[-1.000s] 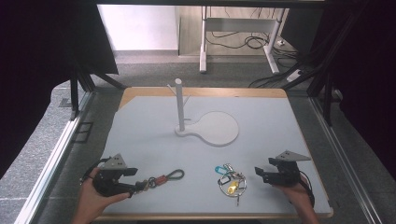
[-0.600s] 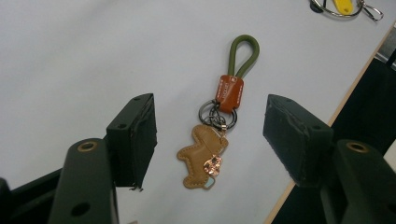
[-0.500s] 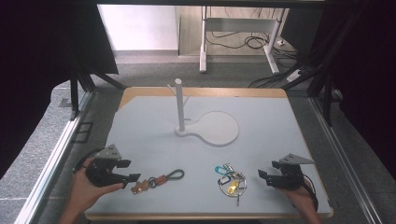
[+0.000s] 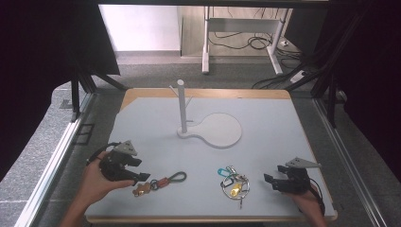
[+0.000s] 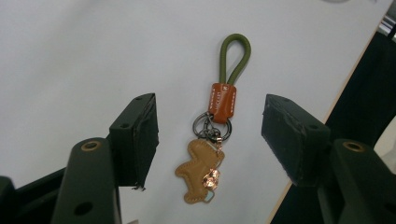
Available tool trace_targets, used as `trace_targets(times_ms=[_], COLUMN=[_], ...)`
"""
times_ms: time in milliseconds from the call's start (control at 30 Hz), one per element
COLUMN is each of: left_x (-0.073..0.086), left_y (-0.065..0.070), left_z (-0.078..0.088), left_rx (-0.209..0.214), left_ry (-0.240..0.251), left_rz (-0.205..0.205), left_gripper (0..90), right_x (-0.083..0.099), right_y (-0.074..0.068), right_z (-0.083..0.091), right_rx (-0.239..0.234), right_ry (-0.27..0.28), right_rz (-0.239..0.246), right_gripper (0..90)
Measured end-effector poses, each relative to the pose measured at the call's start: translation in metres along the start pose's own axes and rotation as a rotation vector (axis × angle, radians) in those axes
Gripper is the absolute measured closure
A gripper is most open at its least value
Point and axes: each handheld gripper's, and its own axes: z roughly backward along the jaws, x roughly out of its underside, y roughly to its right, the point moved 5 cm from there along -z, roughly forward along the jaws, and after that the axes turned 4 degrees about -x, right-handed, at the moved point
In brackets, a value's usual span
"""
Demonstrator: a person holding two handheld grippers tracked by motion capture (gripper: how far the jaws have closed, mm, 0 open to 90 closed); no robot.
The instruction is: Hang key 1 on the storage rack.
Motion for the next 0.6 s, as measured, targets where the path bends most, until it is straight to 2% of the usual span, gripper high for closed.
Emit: trace_targets(times_ms=[67, 100, 300, 467, 600], left_x=[-0.003, -0.005, -0.012, -0.014, -0.015], left_y=[0.002, 0.004, 0.009, 0.014, 0.016], left_z=[-0.006, -0.012, -0.026, -0.042, -0.047], left_rx=[0.009, 0.012, 0.047, 0.060, 0.068], left_ry=[-0.020, -0.046, -0.085, -0.129, -0.149], left_rz=[-0.013, -0.028, -0.011, -0.017, -0.025], left_gripper=[37.8, 38.7, 39.5, 39.7, 39.4], right_x=[0.000, 0.001, 0.002, 0.001, 0.001], right_y=[-0.001, -0.001, -0.003, -0.003, -0.003], right_z=[0.000, -0.001, -0.005, -0.006, -0.005], right_rx=[-0.002, -0.004, -0.005, -0.007, -0.006], right_ry=[-0.004, -0.010, -0.025, -0.025, -0.020], right_rz=[-0.002, 0.000, 0.011, 0.012, 0.015], right_gripper=[26.7, 26.7, 26.7, 26.8, 26.9])
